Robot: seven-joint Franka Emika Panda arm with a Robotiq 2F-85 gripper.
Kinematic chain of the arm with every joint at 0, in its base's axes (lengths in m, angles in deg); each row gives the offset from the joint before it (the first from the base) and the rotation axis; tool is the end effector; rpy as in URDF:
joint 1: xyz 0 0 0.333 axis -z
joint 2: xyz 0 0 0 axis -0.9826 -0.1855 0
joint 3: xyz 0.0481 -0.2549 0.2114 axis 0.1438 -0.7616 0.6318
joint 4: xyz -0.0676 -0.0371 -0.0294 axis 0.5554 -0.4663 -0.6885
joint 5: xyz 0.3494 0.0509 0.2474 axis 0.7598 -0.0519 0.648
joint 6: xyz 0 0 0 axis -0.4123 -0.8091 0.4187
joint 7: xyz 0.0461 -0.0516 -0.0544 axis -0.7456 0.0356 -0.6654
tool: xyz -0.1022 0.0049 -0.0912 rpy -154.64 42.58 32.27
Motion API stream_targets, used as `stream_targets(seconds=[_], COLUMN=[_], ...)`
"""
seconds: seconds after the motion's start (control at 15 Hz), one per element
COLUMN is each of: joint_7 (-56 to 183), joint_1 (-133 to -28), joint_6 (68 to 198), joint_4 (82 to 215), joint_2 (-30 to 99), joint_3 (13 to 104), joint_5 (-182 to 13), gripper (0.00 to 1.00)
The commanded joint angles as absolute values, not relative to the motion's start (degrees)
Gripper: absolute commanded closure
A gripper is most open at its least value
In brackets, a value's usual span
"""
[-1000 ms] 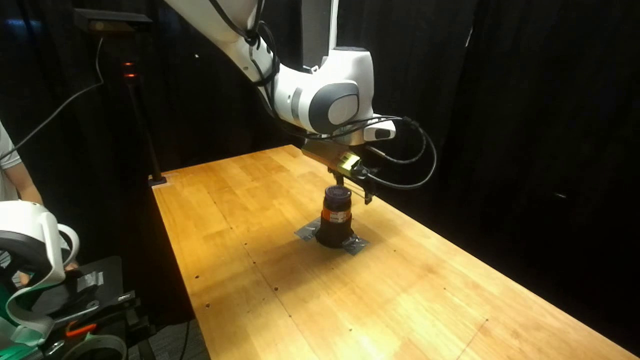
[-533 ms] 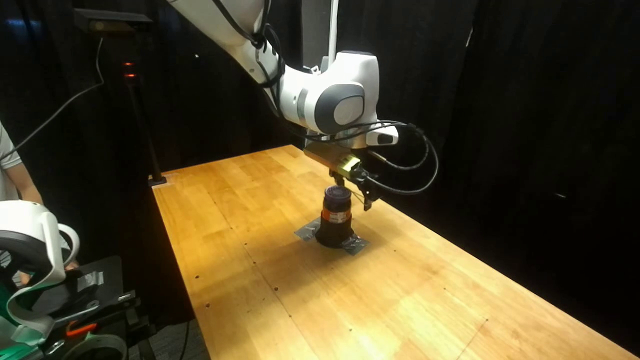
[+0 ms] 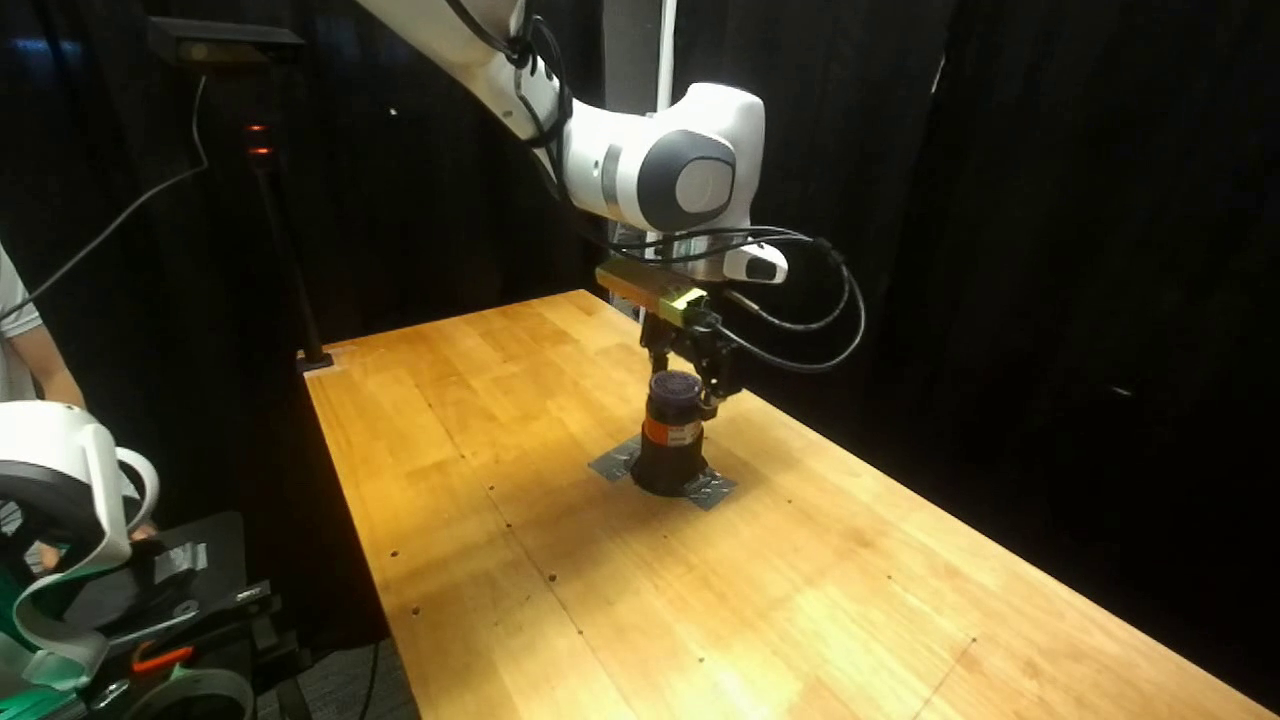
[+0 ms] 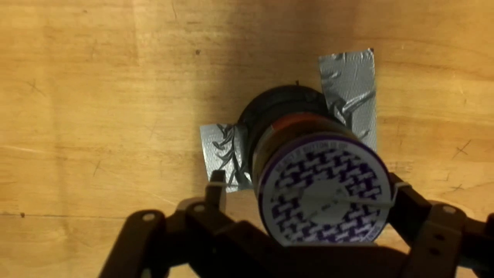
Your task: Put the rubber band on the cup
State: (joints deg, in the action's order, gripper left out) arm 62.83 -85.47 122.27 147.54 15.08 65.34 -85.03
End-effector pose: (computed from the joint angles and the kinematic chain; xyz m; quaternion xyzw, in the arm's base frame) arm 0.7217 0.1053 0.2246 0.9980 0.0562 -0.0277 0.0111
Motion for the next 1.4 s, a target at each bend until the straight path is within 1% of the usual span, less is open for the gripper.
stream_targets(seconds=[0.0, 0.13, 0.33, 0.73, 0.8, 0.87, 0.93, 1.0, 1.13, 1.2, 1.33], joint_7=[59.94, 58.54, 56.46, 55.15, 54.5, 53.72, 53.05, 51.85, 49.56, 48.6, 46.94], joint_1=[-84.22, -83.7, -82.97, -82.11, -81.9, -81.67, -81.49, -81.09, -80.35, -80.04, -79.06], joint_6=[111.07, 107.24, 105.58, 114.13, 115.54, 117.87, 119.92, 122.26, 126.63, 129.3, 138.0], joint_4=[144.39, 143.49, 143.75, 152.77, 154.41, 157.59, 159.73, 162.98, 168.29, 170.93, 176.51], joint_2=[14.19, 13.64, 13.86, 18.09, 18.82, 20.6, 21.62, 23.53, 26.69, 28.16, 31.03], joint_3=[65.96, 66.17, 66.24, 65.59, 65.64, 65.63, 65.64, 65.81, 66.15, 66.23, 66.7], joint_5=[-83.23, -82.77, -82.36, -83.5, -83.62, -83.86, -83.96, -83.84, -83.4, -83.25, -81.93], gripper=[0.0, 0.0, 0.0, 0.0, 0.01, 0.25, 0.26, 0.3, 0.45, 0.55, 0.7])
